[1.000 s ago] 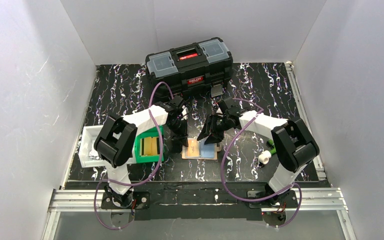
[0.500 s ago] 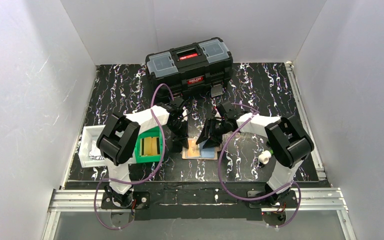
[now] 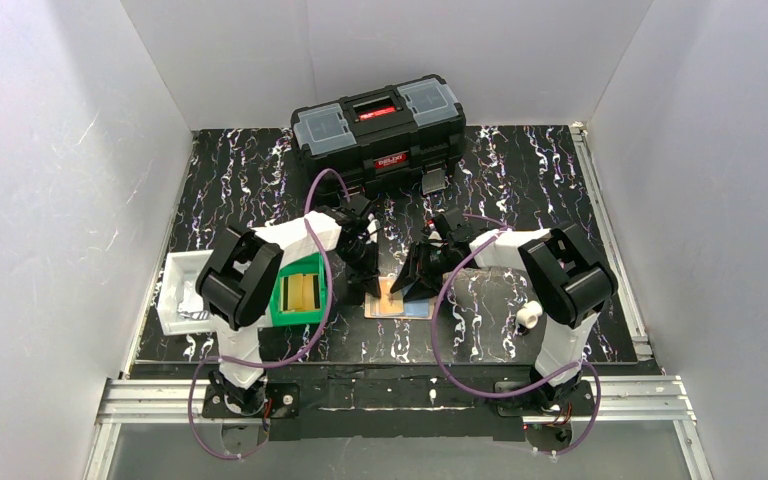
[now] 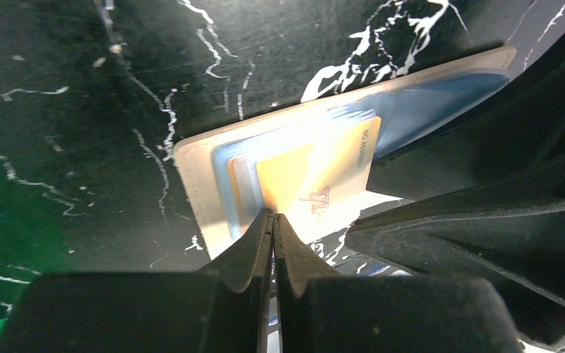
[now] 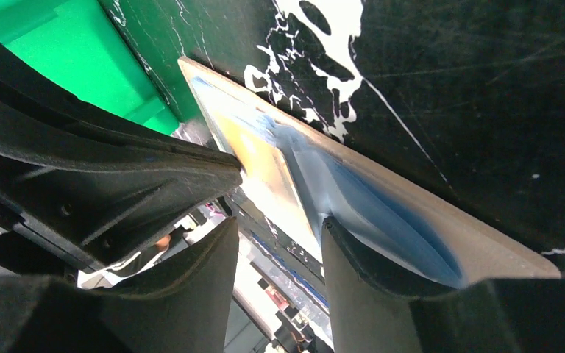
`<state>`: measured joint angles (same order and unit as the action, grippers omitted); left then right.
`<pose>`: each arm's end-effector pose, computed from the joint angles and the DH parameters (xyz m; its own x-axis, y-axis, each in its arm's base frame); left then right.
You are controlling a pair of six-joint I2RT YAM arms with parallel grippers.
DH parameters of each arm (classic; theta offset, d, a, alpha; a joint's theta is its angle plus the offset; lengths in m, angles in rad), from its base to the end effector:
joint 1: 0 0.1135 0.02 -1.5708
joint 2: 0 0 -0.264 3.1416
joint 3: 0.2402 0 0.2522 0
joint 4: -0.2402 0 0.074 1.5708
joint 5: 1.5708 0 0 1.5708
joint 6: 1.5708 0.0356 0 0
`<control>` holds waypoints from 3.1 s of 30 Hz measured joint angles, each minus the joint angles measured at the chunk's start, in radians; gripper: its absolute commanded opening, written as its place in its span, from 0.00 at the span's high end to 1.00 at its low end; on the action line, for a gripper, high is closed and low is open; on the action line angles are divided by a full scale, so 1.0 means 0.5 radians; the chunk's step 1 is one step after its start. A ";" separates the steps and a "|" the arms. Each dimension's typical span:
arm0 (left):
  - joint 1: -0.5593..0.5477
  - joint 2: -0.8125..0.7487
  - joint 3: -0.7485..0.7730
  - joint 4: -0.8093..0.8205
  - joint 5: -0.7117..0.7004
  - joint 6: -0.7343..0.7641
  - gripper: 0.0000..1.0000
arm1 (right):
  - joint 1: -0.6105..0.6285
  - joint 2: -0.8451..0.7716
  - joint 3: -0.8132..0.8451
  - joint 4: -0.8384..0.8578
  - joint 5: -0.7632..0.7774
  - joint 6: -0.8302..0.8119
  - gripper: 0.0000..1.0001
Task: Take the credit cards out of the card holder
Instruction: Remove the credit card from the card holder.
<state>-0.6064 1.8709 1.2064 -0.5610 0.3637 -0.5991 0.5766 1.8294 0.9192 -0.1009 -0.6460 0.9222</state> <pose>0.2920 -0.2180 0.1609 -0.9947 0.0485 -0.0908 0.0856 0.8799 -0.4673 0.2730 0.2031 0.1253 -0.9896 0.1155 0.0858 0.1413 0.6673 0.7313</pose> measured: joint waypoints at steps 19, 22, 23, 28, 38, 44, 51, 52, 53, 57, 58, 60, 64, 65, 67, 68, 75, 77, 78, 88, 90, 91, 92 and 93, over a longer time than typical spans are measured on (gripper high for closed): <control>-0.043 0.063 0.039 0.006 -0.001 -0.159 1.00 | -0.067 -0.047 -0.262 0.420 -0.137 0.072 0.56; -0.043 0.066 0.039 0.006 -0.002 -0.180 1.00 | -0.093 -0.050 -0.388 0.626 -0.188 0.138 0.61; -0.043 0.066 0.039 0.006 -0.003 -0.186 1.00 | -0.095 -0.050 -0.415 0.680 -0.201 0.156 0.62; -0.042 0.068 0.038 0.006 -0.005 -0.201 1.00 | -0.121 -0.019 -0.571 1.044 -0.256 0.290 0.67; -0.034 0.066 0.021 0.021 0.005 -0.213 1.00 | -0.145 0.124 -0.721 1.715 -0.331 0.510 0.75; -0.030 0.060 0.008 0.034 0.011 -0.217 1.00 | -0.146 0.146 -0.742 1.811 -0.321 0.542 0.81; -0.017 0.047 -0.021 0.065 0.031 -0.221 1.00 | -0.172 0.144 -0.787 1.872 -0.296 0.541 0.85; -0.014 0.046 -0.027 0.071 0.035 -0.222 1.00 | -0.178 0.141 -0.788 1.871 -0.295 0.541 0.85; -0.011 0.043 -0.031 0.075 0.039 -0.223 1.00 | -0.183 0.139 -0.792 1.869 -0.292 0.540 0.86; 0.005 0.039 -0.049 0.090 0.070 -0.224 1.00 | -0.202 0.127 -0.813 1.868 -0.285 0.518 0.88; 0.009 0.039 -0.053 0.095 0.077 -0.224 1.00 | -0.209 0.124 -0.817 1.866 -0.285 0.515 0.88; 0.014 0.039 -0.056 0.098 0.085 -0.224 1.00 | -0.217 0.121 -0.822 1.863 -0.285 0.507 0.88; 0.018 0.039 -0.059 0.101 0.089 -0.224 1.00 | -0.226 0.105 -0.822 1.827 -0.280 0.495 0.88; 0.018 0.039 -0.059 0.101 0.089 -0.224 1.00 | -0.229 0.098 -0.822 1.812 -0.275 0.491 0.87; 0.018 0.038 -0.062 0.105 0.089 -0.224 1.00 | -0.237 0.084 -0.824 1.779 -0.269 0.480 0.78; 0.018 0.038 -0.062 0.105 0.090 -0.224 1.00 | -0.240 0.079 -0.824 1.766 -0.269 0.472 0.74; 0.018 0.039 -0.061 0.105 0.095 -0.223 1.00 | -0.249 0.076 -0.802 1.714 -0.301 0.452 0.68; 0.019 0.040 -0.060 0.105 0.098 -0.222 1.00 | -0.249 0.081 -0.790 1.704 -0.309 0.449 0.72; 0.019 0.040 -0.060 0.105 0.098 -0.221 1.00 | -0.247 0.087 -0.782 1.701 -0.315 0.445 0.74; 0.025 0.047 -0.056 0.103 0.111 -0.217 1.00 | -0.246 0.113 -0.730 1.615 -0.308 0.341 0.99; 0.026 0.047 -0.056 0.097 0.111 -0.217 1.00 | -0.247 0.105 -0.729 1.588 -0.300 0.317 0.99; 0.026 0.047 -0.056 0.097 0.111 -0.217 1.00 | -0.249 0.094 -0.729 1.560 -0.294 0.305 0.99; 0.026 0.047 -0.056 0.097 0.111 -0.218 1.00 | -0.252 0.079 -0.729 1.530 -0.288 0.298 0.99; 0.026 0.047 -0.056 0.097 0.110 -0.219 1.00 | -0.257 0.059 -0.729 1.491 -0.279 0.292 0.99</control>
<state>-0.5934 1.8946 1.1782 -0.5125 0.4187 -0.7086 0.4480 1.8587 0.5549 0.6445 -0.7856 1.0683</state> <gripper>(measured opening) 0.008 0.027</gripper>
